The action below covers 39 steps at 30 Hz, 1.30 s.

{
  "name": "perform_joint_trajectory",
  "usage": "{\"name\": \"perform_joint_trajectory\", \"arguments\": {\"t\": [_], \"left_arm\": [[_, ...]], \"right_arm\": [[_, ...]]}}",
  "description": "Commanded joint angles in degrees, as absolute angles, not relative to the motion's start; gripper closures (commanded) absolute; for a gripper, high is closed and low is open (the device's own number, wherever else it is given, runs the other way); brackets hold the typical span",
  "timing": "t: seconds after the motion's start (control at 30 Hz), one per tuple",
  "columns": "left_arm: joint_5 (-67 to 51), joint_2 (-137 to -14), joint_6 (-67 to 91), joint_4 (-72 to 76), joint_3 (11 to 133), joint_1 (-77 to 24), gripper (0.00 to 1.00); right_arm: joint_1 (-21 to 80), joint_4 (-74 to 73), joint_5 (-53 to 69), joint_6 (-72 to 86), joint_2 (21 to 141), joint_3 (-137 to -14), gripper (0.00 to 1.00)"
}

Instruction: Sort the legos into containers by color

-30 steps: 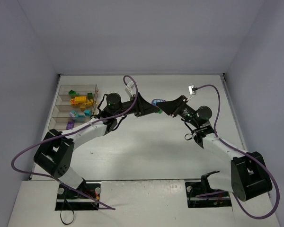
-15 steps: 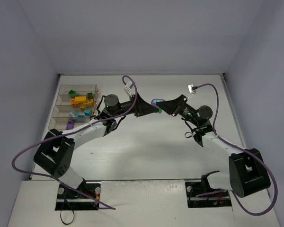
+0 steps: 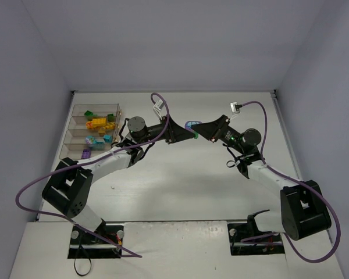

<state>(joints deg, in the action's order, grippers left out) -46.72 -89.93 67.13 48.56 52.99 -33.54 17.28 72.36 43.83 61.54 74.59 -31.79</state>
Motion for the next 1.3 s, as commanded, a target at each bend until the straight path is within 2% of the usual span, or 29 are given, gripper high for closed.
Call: {"name": "perform_joint_trajectory", "arguments": {"t": [0.0,0.03,0.1,0.57,0.93,1.03,1.1,1.27], "left_arm": [[-49.7,-88.8,67.1,56.1,54.8,-34.7,0.88],[-49.7,-88.7,67.2,56.9,54.6,-34.7,0.98],[-49.7,-88.8,67.8,57.3,54.5,-34.7,1.00],[-51.7,-88.4,69.9,61.9,51.2,-36.5,1.00],[-51.7,-82.2,59.9,46.4,49.9,-35.3,1.00],[-49.2,-79.7,56.4,37.9,49.6,-31.2,1.00],[-45.7,-76.9,53.3,25.8,50.5,-25.2,1.00],[-36.8,-71.5,40.9,-3.4,57.4,-9.8,1.00]], "right_arm": [[17.6,80.7,44.6,61.2,74.8,-35.2,1.00],[17.6,80.8,44.6,61.0,74.8,-35.3,1.00],[17.6,80.8,44.2,61.1,74.7,-35.3,1.00],[16.1,80.8,42.2,60.2,75.8,-39.9,1.00],[14.4,69.4,40.5,53.4,73.1,-42.8,1.00],[14.2,57.4,38.4,46.3,70.2,-44.2,1.00],[14.2,47.9,36.1,40.0,67.8,-45.5,1.00],[14.2,35.6,32.9,31.9,63.0,-44.7,1.00]]}}
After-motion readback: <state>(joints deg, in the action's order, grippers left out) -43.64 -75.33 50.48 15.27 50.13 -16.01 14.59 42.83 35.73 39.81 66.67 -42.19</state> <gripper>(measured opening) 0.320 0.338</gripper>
